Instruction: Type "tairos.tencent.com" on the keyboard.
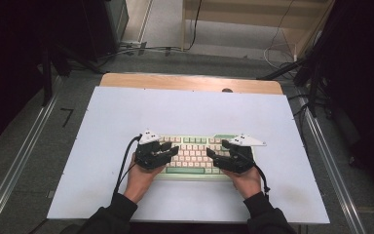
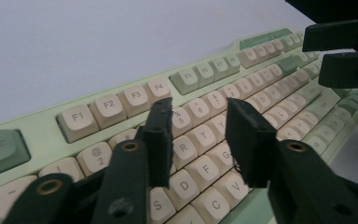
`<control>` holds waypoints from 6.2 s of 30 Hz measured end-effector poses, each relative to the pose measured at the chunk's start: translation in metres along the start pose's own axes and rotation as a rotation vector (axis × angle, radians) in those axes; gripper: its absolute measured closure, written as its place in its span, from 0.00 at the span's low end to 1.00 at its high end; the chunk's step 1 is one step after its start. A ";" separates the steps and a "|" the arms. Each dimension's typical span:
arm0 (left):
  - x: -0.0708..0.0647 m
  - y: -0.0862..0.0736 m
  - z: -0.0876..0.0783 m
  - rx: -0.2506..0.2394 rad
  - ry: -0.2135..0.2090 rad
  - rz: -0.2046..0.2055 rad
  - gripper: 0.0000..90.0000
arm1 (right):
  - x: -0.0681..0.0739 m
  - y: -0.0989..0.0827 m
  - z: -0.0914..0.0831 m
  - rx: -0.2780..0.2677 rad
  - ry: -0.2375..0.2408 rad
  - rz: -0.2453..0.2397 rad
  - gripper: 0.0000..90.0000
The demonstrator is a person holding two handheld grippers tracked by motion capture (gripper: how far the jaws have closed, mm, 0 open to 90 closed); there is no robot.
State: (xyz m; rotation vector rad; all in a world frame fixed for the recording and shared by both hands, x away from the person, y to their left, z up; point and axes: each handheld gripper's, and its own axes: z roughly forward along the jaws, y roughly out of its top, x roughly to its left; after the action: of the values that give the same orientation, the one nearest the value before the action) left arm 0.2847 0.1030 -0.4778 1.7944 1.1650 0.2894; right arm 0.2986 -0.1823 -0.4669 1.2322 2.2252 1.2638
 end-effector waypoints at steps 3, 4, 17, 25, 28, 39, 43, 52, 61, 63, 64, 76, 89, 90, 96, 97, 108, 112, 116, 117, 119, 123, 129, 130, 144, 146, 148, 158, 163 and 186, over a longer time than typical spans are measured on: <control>0.001 0.000 -0.002 0.004 0.014 -0.001 0.51 | 0.000 0.000 0.000 -0.006 0.001 -0.001 0.32; 0.001 0.000 -0.002 0.003 0.020 -0.003 0.49 | 0.000 0.000 0.000 -0.008 0.003 -0.001 0.32; 0.005 0.000 -0.014 -0.034 0.019 -0.047 0.27 | 0.001 0.003 0.002 -0.034 -0.003 0.003 0.28; 0.007 -0.003 -0.025 -0.056 0.005 -0.052 0.20 | 0.003 0.004 0.005 -0.036 -0.023 0.001 0.28; 0.008 -0.004 -0.029 -0.059 0.018 -0.046 0.21 | 0.004 0.004 0.006 -0.031 -0.025 -0.004 0.35; 0.020 -0.013 -0.041 -0.053 0.088 -0.056 0.25 | 0.010 0.002 0.010 -0.013 -0.018 -0.049 0.92; 0.020 -0.015 -0.038 -0.040 0.100 -0.052 0.25 | 0.009 0.001 0.013 0.010 -0.007 -0.051 0.97; 0.017 -0.017 -0.035 -0.030 0.127 -0.028 0.26 | 0.011 -0.001 0.020 0.047 0.005 -0.064 0.97; 0.018 -0.017 -0.035 -0.033 0.127 -0.033 0.27 | 0.017 -0.004 0.030 0.091 0.007 -0.083 0.97; 0.017 -0.017 -0.035 -0.031 0.132 -0.034 0.28 | 0.018 -0.004 0.031 0.093 0.006 -0.085 0.97; 0.017 -0.017 -0.035 -0.032 0.131 -0.037 0.29 | 0.018 -0.004 0.031 0.093 0.005 -0.084 0.97; 0.017 -0.018 -0.034 -0.026 0.136 -0.032 0.28 | 0.020 -0.005 0.035 0.108 -0.005 -0.091 0.97; 0.017 -0.018 -0.034 -0.028 0.145 -0.032 0.28 | 0.015 0.002 0.019 0.046 0.005 -0.055 0.89; 0.017 -0.018 -0.034 -0.028 0.146 -0.031 0.29 | 0.014 0.002 0.017 0.040 0.002 -0.049 0.87; 0.019 -0.018 -0.036 -0.042 0.163 -0.049 0.31 | 0.011 0.004 0.012 0.043 0.003 -0.045 0.46; 0.019 -0.018 -0.037 -0.043 0.162 -0.050 0.31 | 0.011 0.004 0.012 0.044 0.000 -0.046 0.41; 0.018 -0.019 -0.036 -0.037 0.105 -0.052 0.54 | 0.011 0.006 0.008 0.039 -0.012 -0.041 0.32; 0.018 -0.019 -0.036 -0.037 0.052 -0.051 0.81 | 0.010 0.007 0.008 0.043 -0.006 -0.035 0.32; 0.017 -0.019 -0.036 -0.025 0.017 -0.046 1.00 | 0.009 0.007 0.007 0.039 -0.011 -0.031 0.32; 0.017 -0.019 -0.035 -0.024 0.016 -0.044 1.00 | 0.009 0.007 0.007 0.039 -0.011 -0.030 0.32; 0.016 -0.019 -0.035 -0.023 0.021 -0.039 1.00 | 0.008 0.007 0.006 0.039 -0.012 -0.028 0.32; 0.017 -0.019 -0.034 -0.012 0.031 -0.030 1.00 | 0.008 0.007 0.006 0.041 -0.013 -0.024 0.31; 0.015 -0.020 -0.028 0.013 0.028 -0.012 1.00 | 0.007 0.007 0.005 0.036 -0.015 -0.020 0.31; 0.014 -0.021 -0.027 0.018 0.028 -0.011 1.00 | 0.007 0.007 0.004 0.036 -0.015 -0.023 0.31; 0.011 -0.022 -0.013 0.055 0.051 0.010 1.00 | 0.006 0.004 0.003 0.038 -0.027 -0.010 0.31; 0.010 -0.023 -0.012 0.069 0.059 0.016 1.00 | 0.006 0.004 0.003 0.038 -0.027 -0.009 0.31; 0.010 -0.023 -0.011 0.070 0.058 0.015 1.00 | 0.005 0.004 0.002 0.037 -0.029 -0.008 0.31; 0.009 -0.022 -0.015 0.036 0.038 -0.001 0.92 | 0.005 0.003 0.001 0.033 -0.029 -0.008 0.31; 0.011 -0.016 -0.028 -0.062 0.064 0.000 0.58 | 0.004 0.003 0.001 0.028 -0.032 -0.003 0.31; 0.027 -0.017 -0.035 -0.094 0.156 -0.045 0.43 | 0.006 0.001 -0.010 -0.021 -0.007 -0.029 0.96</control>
State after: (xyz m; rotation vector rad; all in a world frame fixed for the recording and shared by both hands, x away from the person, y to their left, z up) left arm 0.2674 0.1469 -0.4803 1.6849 1.2777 0.4573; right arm 0.2894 -0.1834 -0.4598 1.1910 2.2111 1.2664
